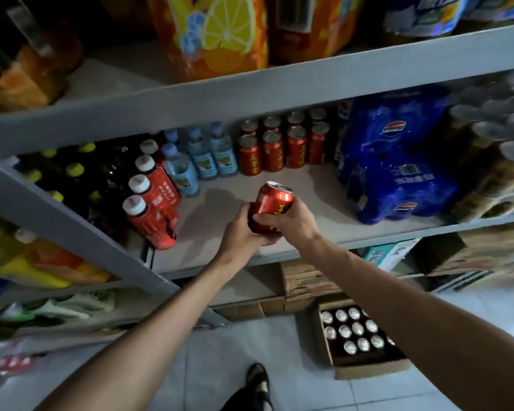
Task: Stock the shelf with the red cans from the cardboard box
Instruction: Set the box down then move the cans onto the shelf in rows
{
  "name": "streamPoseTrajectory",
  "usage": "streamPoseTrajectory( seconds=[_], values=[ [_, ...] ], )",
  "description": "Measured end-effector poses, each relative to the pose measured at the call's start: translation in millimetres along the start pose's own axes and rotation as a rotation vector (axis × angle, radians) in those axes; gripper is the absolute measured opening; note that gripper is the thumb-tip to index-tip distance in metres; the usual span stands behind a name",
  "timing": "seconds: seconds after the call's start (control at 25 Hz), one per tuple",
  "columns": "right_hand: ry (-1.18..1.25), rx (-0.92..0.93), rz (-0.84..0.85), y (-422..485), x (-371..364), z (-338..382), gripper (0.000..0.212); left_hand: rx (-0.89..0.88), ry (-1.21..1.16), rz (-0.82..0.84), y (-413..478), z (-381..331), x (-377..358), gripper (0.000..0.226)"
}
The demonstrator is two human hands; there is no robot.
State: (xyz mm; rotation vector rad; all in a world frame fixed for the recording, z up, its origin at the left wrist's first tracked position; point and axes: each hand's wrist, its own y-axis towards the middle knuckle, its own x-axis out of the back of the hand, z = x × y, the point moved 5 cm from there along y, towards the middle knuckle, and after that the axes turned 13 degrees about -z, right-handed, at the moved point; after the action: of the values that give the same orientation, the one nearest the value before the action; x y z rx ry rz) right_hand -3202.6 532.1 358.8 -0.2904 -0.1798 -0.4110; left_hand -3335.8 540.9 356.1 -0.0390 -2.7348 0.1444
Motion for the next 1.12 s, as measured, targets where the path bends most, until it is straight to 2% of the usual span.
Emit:
streamPoseTrajectory(
  seconds=[0.12,0.2,0.28,0.44,0.6,0.72,0.8,0.96,1.12],
  values=[
    [-0.094,0.181,-0.053,45,-19,4,0.075,-0.024,0.122,0.130,48,18,1,0.084],
    [-0.077,0.249,-0.096,75,-26,-2,0.076,-0.040,0.498,0.252,75,43,3,0.111],
    [-0.049,0.274,-0.116,98,-34,-11,0.077,0.027,0.823,0.343,90,69,8,0.137],
    [-0.045,0.336,-0.121,130,-66,-30,0.071,0.054,1.120,0.360,109,90,9,0.143],
    [-0.033,0.392,-0.145,146,-85,-29,0.065,-0.008,1.169,0.377,116,90,3,0.143],
    [0.030,0.378,-0.103,154,-93,-22,0.078,-0.063,1.192,0.365,120,89,4,0.140],
    [0.004,0.367,-0.135,152,-96,-23,0.083,-0.066,1.196,0.366,121,91,5,0.141],
    [-0.163,0.384,-0.247,152,-100,-25,0.071,-0.056,1.203,0.374,123,94,5,0.142],
    [-0.176,0.372,-0.219,162,-100,-22,0.058,-0.047,1.209,0.377,124,97,4,0.142]
  ],
)
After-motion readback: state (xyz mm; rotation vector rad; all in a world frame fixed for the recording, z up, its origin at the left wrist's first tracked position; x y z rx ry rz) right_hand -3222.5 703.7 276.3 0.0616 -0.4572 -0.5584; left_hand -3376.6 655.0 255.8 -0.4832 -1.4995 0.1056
